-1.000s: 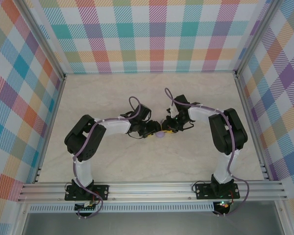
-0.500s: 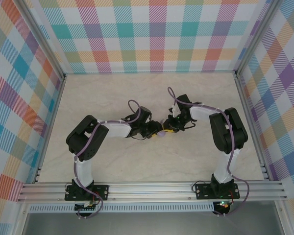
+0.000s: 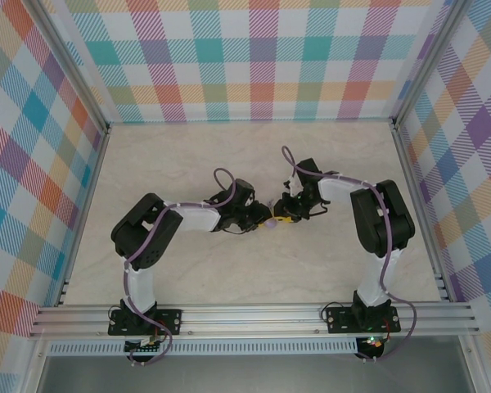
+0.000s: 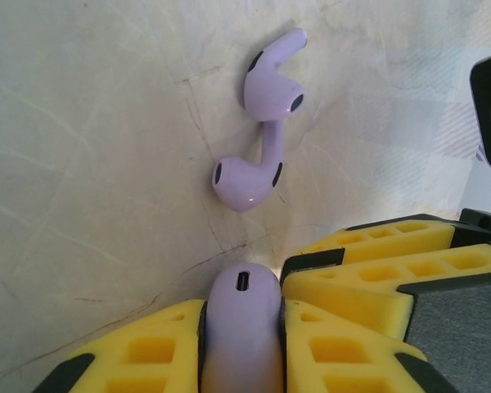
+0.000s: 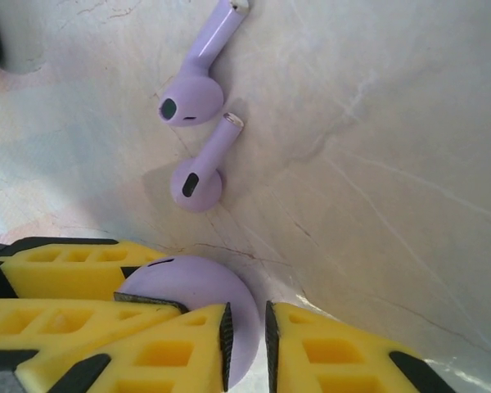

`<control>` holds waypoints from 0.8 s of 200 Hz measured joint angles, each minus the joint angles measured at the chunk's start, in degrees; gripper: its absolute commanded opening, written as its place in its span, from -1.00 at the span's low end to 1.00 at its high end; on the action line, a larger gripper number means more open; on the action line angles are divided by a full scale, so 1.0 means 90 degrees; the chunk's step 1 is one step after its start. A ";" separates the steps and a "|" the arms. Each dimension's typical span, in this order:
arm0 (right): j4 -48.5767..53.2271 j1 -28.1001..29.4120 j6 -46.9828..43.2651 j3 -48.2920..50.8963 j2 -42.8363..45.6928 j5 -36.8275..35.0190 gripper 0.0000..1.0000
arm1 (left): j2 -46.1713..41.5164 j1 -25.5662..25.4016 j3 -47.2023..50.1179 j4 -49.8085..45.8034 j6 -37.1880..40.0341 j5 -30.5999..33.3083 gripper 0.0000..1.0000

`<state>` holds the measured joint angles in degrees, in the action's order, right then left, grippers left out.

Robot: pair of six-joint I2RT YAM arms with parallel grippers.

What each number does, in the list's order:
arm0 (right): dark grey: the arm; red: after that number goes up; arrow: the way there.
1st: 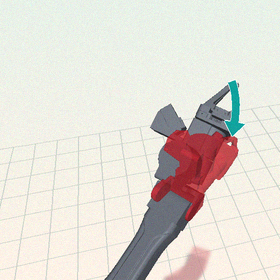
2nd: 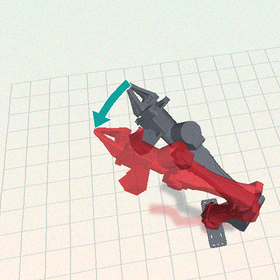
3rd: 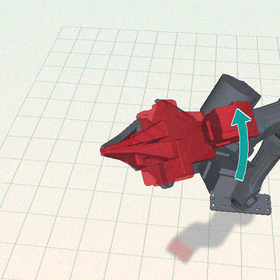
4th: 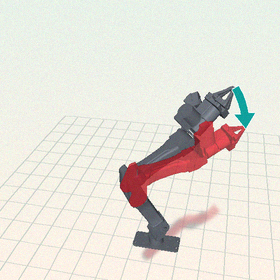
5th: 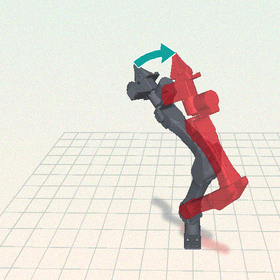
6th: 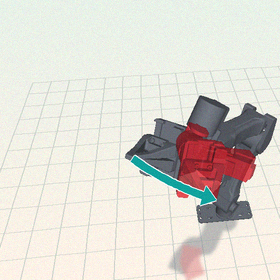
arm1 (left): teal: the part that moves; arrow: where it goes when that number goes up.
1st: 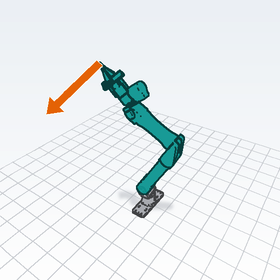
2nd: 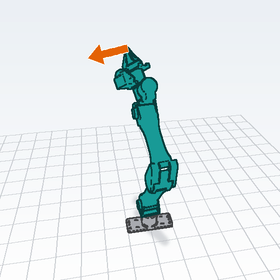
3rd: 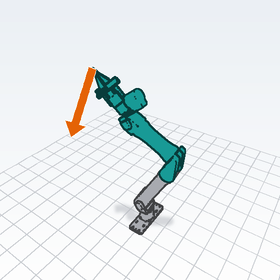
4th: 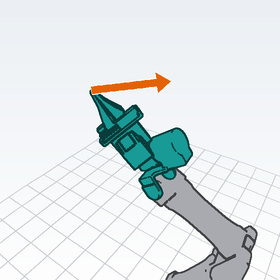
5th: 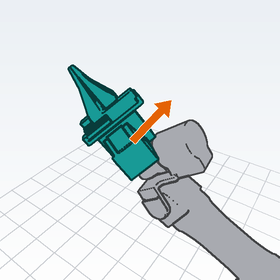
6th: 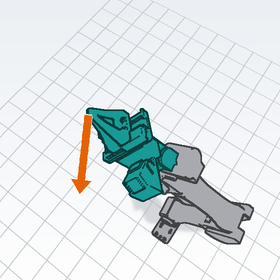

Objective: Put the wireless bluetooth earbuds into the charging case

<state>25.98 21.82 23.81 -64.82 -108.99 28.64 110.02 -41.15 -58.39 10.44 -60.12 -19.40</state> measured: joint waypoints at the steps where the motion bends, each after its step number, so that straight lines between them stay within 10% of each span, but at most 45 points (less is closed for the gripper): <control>1: -0.0010 0.0000 -0.0010 0.0015 0.0010 -0.0012 -0.37 | -0.0007 -0.0002 0.0000 -0.0015 -0.0010 0.0007 -0.80; 65: -0.0804 0.0056 -0.0461 0.0923 0.1953 -0.0505 -0.05 | -0.0976 -0.0211 -0.0488 -0.2518 -0.0175 0.0724 -0.79; 160: -0.3220 0.0663 -0.3653 0.2722 0.4830 -0.0721 0.06 | -0.1987 0.0204 -0.2127 -0.4432 -0.1248 0.0542 -0.77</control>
<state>-3.01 27.79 -9.06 -40.32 -65.52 22.15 92.14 -39.31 -77.54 -29.45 -71.35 -14.52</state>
